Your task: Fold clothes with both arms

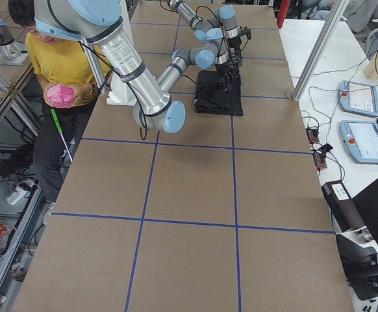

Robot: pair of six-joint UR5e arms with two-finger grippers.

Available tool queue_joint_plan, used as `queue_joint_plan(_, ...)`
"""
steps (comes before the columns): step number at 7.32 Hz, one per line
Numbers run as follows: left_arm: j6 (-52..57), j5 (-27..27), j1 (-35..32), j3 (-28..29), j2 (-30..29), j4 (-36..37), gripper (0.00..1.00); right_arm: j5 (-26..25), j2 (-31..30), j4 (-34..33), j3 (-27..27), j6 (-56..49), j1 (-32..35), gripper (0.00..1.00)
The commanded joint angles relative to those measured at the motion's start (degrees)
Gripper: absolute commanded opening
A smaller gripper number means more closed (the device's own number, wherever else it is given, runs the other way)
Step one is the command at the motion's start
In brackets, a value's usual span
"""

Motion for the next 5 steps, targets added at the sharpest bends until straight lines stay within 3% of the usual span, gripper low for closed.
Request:
queue_joint_plan(1, 4.7, -2.6, -1.6, -5.3, 5.2, -0.2, 1.0, -5.3, 0.8, -0.2, 1.0, 0.1, -6.8, 1.0)
queue_joint_plan(2, 4.9, -2.6, -1.6, -5.3, 5.4, -0.3, 1.0, -8.1, 1.0, -0.2, 0.4, 0.7, -9.3, 0.75)
queue_joint_plan(3, 4.9, -2.6, -1.6, -5.4, 5.3, -0.3, 1.0, -8.5, 1.0, -0.1, -0.2, 1.4, -10.2, 0.06)
queue_joint_plan(4, 4.9, -2.7, -1.6, -5.4, 5.4, -0.3, 1.0, -8.6, 1.3, 0.0, -0.9, 1.5, -10.6, 0.0)
queue_joint_plan(5, 4.9, -2.6, -1.6, -5.7, 5.4, -0.2, 1.0, -9.0, 3.8, 0.2, -4.5, 1.5, -10.6, 0.0)
